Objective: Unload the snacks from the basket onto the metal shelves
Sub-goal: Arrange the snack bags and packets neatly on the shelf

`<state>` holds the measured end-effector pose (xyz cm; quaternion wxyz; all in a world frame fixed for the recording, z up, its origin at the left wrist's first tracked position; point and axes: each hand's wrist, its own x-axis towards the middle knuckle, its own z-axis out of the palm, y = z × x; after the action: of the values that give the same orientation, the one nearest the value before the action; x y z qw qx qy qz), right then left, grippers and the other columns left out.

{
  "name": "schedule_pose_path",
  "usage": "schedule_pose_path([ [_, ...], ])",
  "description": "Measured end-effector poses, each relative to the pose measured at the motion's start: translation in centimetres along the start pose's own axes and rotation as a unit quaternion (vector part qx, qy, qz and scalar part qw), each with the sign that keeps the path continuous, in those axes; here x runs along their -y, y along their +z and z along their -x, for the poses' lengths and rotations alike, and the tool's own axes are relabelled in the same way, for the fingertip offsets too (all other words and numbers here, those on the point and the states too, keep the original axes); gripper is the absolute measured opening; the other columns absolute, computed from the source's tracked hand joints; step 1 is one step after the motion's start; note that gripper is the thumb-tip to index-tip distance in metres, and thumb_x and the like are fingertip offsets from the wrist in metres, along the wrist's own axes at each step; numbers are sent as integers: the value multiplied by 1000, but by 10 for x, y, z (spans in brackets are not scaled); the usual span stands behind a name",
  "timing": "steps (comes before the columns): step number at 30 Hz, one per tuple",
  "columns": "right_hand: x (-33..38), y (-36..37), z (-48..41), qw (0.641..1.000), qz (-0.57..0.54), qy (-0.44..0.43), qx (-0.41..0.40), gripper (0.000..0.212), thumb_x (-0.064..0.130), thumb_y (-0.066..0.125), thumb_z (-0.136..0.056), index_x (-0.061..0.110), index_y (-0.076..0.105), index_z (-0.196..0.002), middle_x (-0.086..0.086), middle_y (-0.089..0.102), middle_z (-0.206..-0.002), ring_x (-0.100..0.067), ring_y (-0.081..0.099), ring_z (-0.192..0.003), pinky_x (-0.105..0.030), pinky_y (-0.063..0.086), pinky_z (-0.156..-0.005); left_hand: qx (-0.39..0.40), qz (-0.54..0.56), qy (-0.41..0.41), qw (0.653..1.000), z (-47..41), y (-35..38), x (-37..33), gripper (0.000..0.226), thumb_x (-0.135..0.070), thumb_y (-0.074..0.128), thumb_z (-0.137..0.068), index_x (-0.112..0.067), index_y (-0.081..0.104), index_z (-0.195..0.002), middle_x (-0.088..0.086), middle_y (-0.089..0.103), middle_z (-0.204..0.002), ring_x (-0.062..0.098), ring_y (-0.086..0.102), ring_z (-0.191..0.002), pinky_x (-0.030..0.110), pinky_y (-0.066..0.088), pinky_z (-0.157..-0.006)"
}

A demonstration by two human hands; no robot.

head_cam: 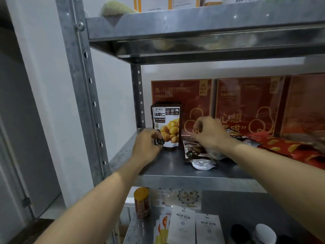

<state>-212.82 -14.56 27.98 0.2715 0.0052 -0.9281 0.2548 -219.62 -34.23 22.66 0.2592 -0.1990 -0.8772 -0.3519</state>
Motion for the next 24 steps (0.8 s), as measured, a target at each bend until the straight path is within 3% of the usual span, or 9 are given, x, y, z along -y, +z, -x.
schedule_pose_path([
  [2,-8,-8,1,1000,6,13,11,12,13,72,-83,13,62,-90,-5,60,-96,-21,54,-94,-26,38,-73,-2,22,15,1000,1,1,-7,22,-3,79,-74,-19,66,-82,-8,57,-87,5,50,-72,6,35,-59],
  [4,-15,-16,1,1000,5,26,13,16,17,74,-84,17,58,-88,-8,59,-103,-23,53,-103,-27,39,-78,3,42,23,999,1,3,-14,22,-3,79,-74,-19,67,-81,-6,61,-84,3,51,-70,7,37,-60],
  [9,-38,-38,-1,995,34,89,-14,21,18,67,-88,8,62,-107,-13,61,-107,-30,57,-99,-27,39,-77,15,95,40,995,-1,13,-30,26,0,76,-76,-23,64,-75,-6,63,-76,12,56,-70,30,51,-71],
  [12,-57,-50,-1,986,71,148,9,24,17,61,-89,6,61,-111,-18,63,-114,-32,56,-91,-29,43,-76,36,96,47,994,-4,20,-43,28,1,75,-76,-23,63,-80,-5,61,-76,8,53,-66,29,50,-70],
  [15,-70,-58,0,975,84,203,41,24,16,63,-90,5,56,-110,-19,59,-122,-34,57,-97,-30,44,-76,56,118,62,990,-7,26,-62,26,1,75,-78,-21,64,-84,-9,59,-75,9,54,-71,29,50,-76],
  [17,-74,-62,3,970,84,219,66,25,20,68,-90,6,53,-103,-19,59,-119,-32,57,-96,-31,43,-74,61,113,75,989,-8,30,-73,23,0,73,-80,-20,65,-86,-10,58,-75,7,54,-71,26,49,-74],
  [20,-79,-67,6,968,71,227,85,39,29,76,-84,6,56,-109,-14,61,-110,-29,56,-95,-31,44,-76,62,119,87,987,-11,36,-84,22,1,71,-81,-20,65,-84,-10,59,-74,4,52,-67,24,47,-69],
  [24,-81,-71,7,963,36,242,113,39,32,78,-82,8,54,-101,-11,58,-102,-27,57,-96,-33,45,-77,82,129,82,985,-10,47,-93,19,-2,74,-81,-18,67,-87,-8,59,-75,2,51,-66,20,44,-68],
])
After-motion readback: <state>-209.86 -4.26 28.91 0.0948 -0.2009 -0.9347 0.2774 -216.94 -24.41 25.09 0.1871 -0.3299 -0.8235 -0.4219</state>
